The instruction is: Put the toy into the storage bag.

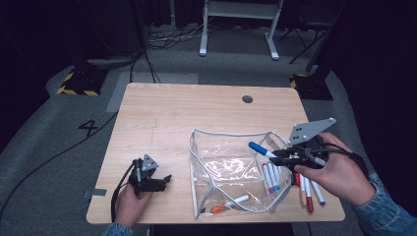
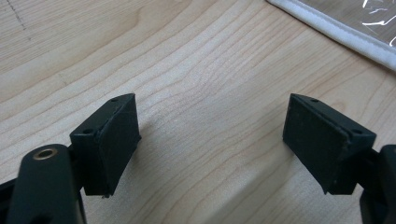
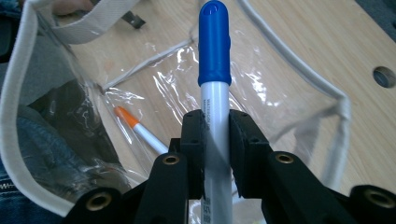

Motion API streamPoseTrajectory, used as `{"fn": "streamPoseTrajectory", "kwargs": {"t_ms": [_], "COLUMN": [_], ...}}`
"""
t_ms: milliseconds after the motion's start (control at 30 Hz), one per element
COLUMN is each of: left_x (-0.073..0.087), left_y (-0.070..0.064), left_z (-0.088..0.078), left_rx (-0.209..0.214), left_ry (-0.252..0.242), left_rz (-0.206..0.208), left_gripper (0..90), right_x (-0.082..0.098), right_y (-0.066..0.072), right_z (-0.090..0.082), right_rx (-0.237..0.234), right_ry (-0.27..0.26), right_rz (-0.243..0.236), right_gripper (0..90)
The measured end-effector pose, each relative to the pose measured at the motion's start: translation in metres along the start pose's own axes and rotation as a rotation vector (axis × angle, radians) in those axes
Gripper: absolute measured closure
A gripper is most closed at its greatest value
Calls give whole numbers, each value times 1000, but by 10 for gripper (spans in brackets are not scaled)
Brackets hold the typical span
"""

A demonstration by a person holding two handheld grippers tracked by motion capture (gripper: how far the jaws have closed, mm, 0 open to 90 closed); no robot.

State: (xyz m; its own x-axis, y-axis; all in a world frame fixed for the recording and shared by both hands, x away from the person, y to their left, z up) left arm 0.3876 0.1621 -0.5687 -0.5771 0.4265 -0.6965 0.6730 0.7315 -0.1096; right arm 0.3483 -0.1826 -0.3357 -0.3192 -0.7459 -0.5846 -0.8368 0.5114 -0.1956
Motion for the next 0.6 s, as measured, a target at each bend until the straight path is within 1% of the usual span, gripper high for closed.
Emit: {"fn": "streamPoseTrajectory", "kwargs": {"t_ms": [200,267,467,600], "left_x": [0,-1,-1,-1], "left_y": [0,-1,0,0], "left_z": [0,1,1,1], "left_rx": [1,2,1,1], "left_ry": [3,-4,-3,-3], "left_rz": [1,-9,-6,-6], "left_gripper": [188,187,187,187], "right_x": [-13,-17,-24,-27], "right_y": [16,21,38,46], "right_z": [14,19,36,46], "right_rx": [-44,-56,-102,-125], "right_ry": [15,26,78,109], "right_rz": [-52,-69,-110,-132], "right_gripper": [769,769,769,769]}}
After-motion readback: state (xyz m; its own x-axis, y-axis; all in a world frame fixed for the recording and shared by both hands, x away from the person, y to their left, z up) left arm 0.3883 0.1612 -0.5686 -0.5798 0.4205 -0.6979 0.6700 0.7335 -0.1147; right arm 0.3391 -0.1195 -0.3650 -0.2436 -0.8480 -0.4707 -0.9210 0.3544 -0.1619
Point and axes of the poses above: each handheld gripper's, and its own axes: z roughly forward along the jaws, x roughly out of its underside, y roughly to its left, the point moved 9 cm from there along z, roughly forward along the jaws, and after that the axes turned 8 degrees about x, right-handed, at the moved point
